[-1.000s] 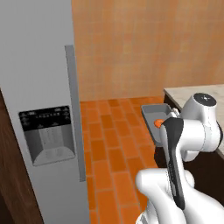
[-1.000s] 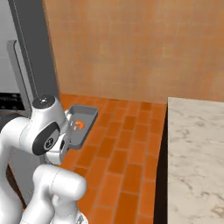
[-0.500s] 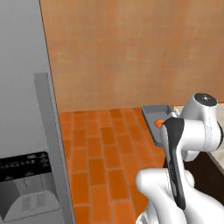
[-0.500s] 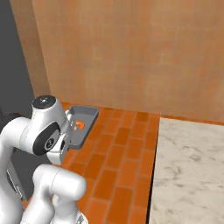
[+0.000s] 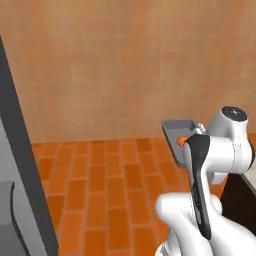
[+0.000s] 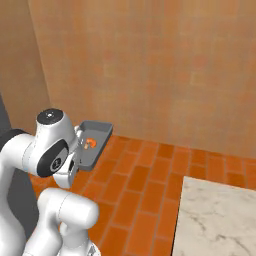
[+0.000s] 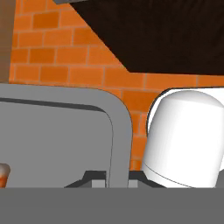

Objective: Take the meat container that has the shrimp and place it on the second highest rack of the freezer. Then take the vegetable container that has the carrot and corn and place it on the highest rack of the freezer.

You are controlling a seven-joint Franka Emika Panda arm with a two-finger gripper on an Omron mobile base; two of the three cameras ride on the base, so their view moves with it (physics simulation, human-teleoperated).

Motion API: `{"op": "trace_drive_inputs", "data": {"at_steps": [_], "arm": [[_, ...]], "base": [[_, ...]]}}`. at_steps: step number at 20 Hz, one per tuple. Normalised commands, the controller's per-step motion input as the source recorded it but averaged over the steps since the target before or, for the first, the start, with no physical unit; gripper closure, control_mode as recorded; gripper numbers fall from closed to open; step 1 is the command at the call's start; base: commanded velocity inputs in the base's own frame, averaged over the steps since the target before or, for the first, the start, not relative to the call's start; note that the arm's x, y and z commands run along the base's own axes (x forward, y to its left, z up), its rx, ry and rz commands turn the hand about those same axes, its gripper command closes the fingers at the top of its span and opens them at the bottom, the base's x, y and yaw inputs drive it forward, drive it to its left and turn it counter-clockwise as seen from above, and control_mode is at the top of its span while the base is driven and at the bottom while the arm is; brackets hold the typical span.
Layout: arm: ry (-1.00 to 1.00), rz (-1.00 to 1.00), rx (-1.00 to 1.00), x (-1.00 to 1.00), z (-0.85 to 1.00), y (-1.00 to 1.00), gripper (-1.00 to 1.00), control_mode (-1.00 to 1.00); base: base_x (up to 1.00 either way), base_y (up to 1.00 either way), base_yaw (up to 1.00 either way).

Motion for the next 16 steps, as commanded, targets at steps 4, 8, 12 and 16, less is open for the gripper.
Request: {"op": "trace_drive_inputs", "data": {"at_steps": [4, 8, 12, 16], "arm": [[0.00, 0.00, 0.00, 0.00, 0.00, 0.00, 1.00, 1.00], [0.00, 0.00, 0.00, 0.00, 0.00, 0.00, 1.00, 1.00], [0.00, 0.00, 0.00, 0.00, 0.00, 0.00, 1.00, 1.00], [0.00, 0.00, 0.00, 0.00, 0.00, 0.00, 1.00, 1.00]], "base": [[0.99, -0.27, 0.21], [0.95, -0.23, 0.27], [0.53, -0.11, 0.66], [0.01, 0.00, 0.98]]}}
